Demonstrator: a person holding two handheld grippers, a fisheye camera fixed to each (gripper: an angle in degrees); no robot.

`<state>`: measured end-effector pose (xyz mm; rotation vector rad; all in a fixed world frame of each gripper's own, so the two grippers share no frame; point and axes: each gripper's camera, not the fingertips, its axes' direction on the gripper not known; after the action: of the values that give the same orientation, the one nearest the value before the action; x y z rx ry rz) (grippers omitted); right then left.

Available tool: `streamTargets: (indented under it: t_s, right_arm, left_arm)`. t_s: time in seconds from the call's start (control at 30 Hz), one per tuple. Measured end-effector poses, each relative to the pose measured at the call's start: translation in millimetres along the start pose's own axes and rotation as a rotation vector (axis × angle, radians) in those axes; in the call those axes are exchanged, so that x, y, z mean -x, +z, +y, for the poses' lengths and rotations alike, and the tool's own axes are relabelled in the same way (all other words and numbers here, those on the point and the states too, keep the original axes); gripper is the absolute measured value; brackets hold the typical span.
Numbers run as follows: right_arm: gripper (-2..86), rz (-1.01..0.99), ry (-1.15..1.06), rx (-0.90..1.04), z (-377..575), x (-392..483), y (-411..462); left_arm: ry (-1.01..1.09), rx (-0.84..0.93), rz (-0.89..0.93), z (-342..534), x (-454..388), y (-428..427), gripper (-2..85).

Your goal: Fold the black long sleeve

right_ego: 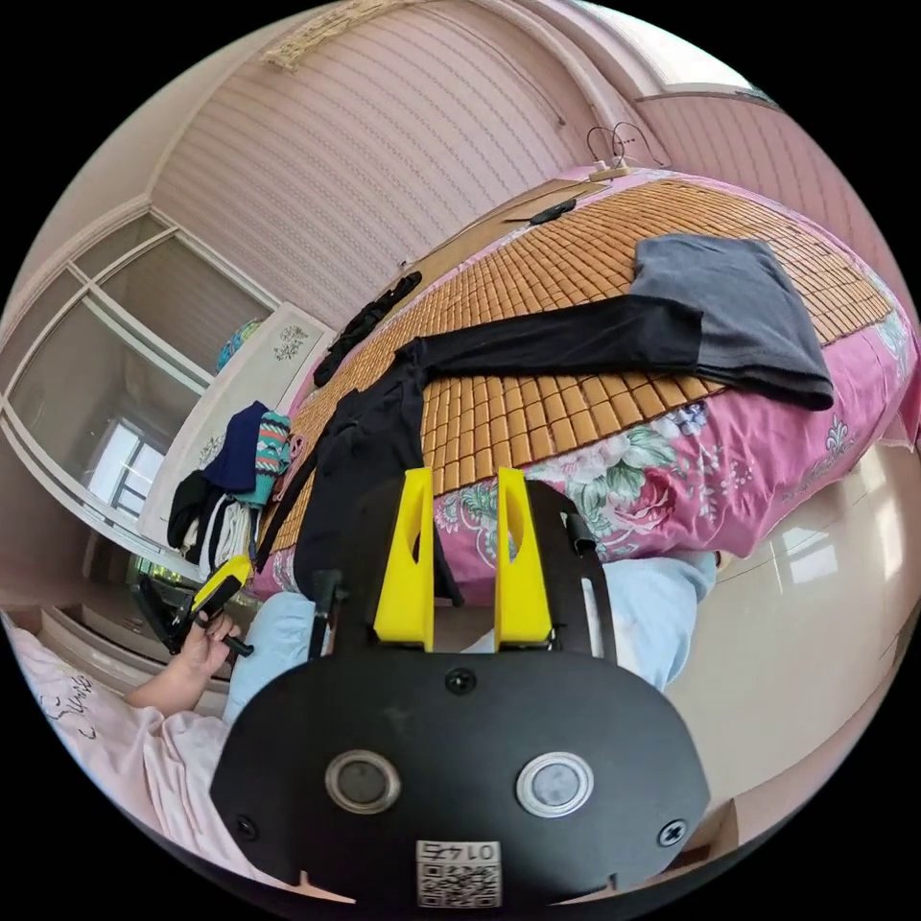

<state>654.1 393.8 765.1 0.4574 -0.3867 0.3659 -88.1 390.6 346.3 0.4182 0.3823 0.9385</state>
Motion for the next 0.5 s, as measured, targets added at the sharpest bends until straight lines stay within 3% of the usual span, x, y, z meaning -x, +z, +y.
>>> streamTargets:
  t_s: [0.23, 0.5]
  right_arm:
    - [11.4, 0.201, 0.339, -0.284, -45, -79, 14]
    - [12.0, 0.325, 0.364, -0.356, -61, -121, 29]
  left_arm:
    - [0.071, 0.145, 0.010, -94, -35, 75, 5.6]
    - [0.390, 0.152, 0.072, -221, -127, 179, 5.8]
